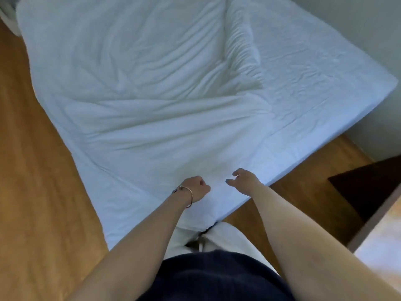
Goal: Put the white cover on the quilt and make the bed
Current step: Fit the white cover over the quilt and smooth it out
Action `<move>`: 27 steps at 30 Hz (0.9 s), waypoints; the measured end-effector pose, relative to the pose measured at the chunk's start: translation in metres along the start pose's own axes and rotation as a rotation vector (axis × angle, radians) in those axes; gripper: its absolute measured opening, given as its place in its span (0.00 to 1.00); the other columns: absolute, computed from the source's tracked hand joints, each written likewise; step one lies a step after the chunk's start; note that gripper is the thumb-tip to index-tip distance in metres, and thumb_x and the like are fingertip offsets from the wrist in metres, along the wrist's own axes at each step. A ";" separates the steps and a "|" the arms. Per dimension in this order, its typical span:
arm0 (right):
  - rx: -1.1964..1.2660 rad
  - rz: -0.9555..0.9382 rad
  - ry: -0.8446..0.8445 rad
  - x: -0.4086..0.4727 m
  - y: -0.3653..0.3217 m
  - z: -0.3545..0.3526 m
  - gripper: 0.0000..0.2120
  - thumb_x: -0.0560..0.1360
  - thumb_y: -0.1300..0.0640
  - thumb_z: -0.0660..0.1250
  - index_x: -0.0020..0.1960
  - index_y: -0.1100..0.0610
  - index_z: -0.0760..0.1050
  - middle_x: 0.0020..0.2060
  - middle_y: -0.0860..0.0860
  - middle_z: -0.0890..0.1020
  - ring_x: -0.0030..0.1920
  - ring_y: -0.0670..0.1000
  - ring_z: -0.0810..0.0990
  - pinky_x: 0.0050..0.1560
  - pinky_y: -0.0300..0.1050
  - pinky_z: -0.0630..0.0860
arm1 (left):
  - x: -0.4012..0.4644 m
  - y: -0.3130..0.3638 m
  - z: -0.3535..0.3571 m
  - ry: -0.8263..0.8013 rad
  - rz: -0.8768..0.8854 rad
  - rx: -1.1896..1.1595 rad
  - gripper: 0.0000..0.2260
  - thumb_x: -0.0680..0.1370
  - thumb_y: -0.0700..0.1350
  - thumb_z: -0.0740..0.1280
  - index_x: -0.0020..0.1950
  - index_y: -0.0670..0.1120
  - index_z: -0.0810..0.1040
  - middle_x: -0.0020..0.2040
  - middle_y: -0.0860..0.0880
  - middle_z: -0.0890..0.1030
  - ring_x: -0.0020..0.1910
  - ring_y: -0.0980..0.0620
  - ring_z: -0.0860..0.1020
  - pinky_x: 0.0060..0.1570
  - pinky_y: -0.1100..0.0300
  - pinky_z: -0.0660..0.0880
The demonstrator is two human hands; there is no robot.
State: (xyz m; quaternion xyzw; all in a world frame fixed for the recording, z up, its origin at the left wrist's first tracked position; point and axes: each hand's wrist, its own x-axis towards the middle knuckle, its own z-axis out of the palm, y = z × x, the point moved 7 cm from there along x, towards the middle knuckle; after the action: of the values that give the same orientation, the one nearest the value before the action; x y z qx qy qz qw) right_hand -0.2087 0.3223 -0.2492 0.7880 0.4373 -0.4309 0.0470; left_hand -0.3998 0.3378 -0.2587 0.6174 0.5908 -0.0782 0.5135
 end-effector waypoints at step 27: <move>-1.203 -1.142 -0.009 0.330 -0.149 -0.331 0.32 0.72 0.40 0.68 0.72 0.45 0.62 0.70 0.45 0.65 0.72 0.50 0.61 0.73 0.51 0.54 | 0.300 0.322 -0.104 0.654 -0.353 0.052 0.40 0.71 0.74 0.51 0.76 0.53 0.55 0.77 0.49 0.58 0.76 0.47 0.54 0.70 0.37 0.50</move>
State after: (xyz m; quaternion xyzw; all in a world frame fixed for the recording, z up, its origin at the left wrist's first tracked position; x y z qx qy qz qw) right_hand -0.0252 0.7771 -0.2351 0.2834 0.9257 -0.0842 0.2361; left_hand -0.1051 0.6800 -0.2474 0.5111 0.8189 0.0211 0.2602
